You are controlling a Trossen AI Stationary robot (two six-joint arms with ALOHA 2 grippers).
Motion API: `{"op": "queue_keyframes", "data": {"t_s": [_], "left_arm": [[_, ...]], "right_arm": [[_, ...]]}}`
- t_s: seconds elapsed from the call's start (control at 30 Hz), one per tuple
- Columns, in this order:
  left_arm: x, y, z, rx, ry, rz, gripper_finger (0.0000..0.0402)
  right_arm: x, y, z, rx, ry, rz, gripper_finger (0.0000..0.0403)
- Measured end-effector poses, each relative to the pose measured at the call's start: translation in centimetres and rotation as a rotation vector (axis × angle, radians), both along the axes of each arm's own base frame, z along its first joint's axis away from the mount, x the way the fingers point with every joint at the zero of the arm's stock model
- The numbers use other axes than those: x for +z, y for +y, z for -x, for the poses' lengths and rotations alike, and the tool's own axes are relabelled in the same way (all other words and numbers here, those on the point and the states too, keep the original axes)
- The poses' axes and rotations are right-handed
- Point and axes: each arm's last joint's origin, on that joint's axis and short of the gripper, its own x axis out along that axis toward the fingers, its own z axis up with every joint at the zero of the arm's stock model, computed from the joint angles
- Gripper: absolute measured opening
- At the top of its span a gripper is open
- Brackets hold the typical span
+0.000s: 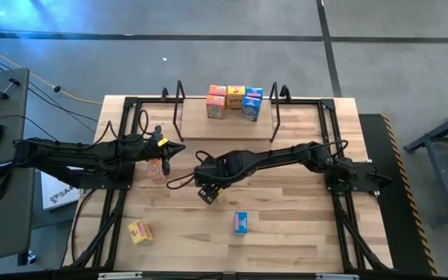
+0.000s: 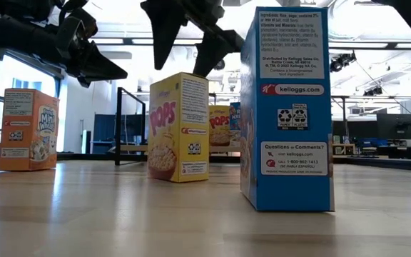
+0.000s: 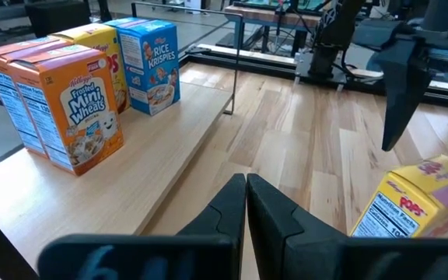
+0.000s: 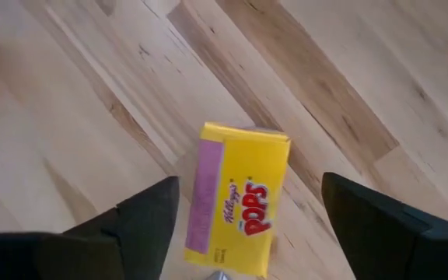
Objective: Stack cereal on shelf
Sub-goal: Put the top yellow cereal box aligned with the other yellow cereal box on the shelf
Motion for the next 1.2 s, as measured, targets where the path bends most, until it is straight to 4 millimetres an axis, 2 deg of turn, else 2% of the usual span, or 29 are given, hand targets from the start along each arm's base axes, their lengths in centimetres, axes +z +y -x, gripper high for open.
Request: {"op": "queue_keyframes", "data": {"t_s": [0.43,0.87,1.03,1.2], "left_arm": [[0.0,0.0,0.0,-0.008,-0.001,0.002,0.0007],[0.0,0.0,0.0,-0.008,0.000,0.002,0.0007],[0.0,0.0,0.0,-0.008,0.000,0.002,0.0007],[0.0,0.0,0.0,-0.008,0.002,0.002,0.0007]], "right_arm": [[-2.6,0.6,0.0,-0.007,0.047,-0.053,0.0289],[-2.8,0.1,-0.1,0.060,0.052,-0.041,0.0150],[-1.5,-0.9,-0.5,0.140,0.012,-0.013,0.0142],[1.3,-3.6,-0.5,0.260,-0.014,0.062,0.0146]]}}
